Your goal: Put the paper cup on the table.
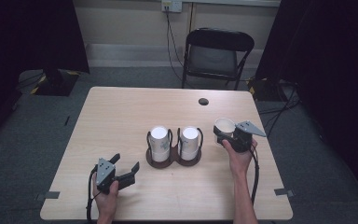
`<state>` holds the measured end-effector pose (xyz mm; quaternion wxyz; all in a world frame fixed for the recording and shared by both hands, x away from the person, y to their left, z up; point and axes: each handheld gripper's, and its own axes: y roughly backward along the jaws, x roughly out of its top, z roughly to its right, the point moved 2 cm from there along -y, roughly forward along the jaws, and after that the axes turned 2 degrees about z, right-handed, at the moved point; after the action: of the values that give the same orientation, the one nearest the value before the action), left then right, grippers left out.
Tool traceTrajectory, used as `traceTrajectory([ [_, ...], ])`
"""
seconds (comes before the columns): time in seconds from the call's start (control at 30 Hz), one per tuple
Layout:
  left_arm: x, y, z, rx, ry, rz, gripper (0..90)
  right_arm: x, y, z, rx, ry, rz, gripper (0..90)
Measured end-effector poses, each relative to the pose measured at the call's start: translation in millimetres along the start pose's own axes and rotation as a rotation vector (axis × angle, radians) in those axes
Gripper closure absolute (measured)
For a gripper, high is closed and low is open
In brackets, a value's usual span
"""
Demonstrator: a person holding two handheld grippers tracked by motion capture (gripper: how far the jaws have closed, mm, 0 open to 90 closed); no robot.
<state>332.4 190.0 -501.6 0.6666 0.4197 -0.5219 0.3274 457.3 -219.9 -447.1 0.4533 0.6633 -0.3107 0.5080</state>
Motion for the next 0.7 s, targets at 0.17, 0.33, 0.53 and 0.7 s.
traceTrajectory([
  [0.17, -0.2, 1.0, -0.6, -0.004, 0.002, 0.010, 15.5, -4.7, -10.8, 3.6, 0.001, 0.000, -0.027, 27.9],
  [0.33, -0.3, 1.3, 0.5, -0.006, -0.007, 0.013, 15.5, -13.6, -19.5, 6.8, -0.004, -0.013, -0.056, 27.4],
  [0.53, -0.4, 1.9, 0.0, -0.009, -0.006, 0.019, 15.6, -27.3, -24.3, 8.3, -0.013, -0.030, -0.094, 26.1],
  [0.7, -0.5, 2.1, -0.2, -0.011, -0.002, 0.023, 15.7, -32.2, -22.8, 2.8, -0.017, -0.023, -0.102, 25.3],
])
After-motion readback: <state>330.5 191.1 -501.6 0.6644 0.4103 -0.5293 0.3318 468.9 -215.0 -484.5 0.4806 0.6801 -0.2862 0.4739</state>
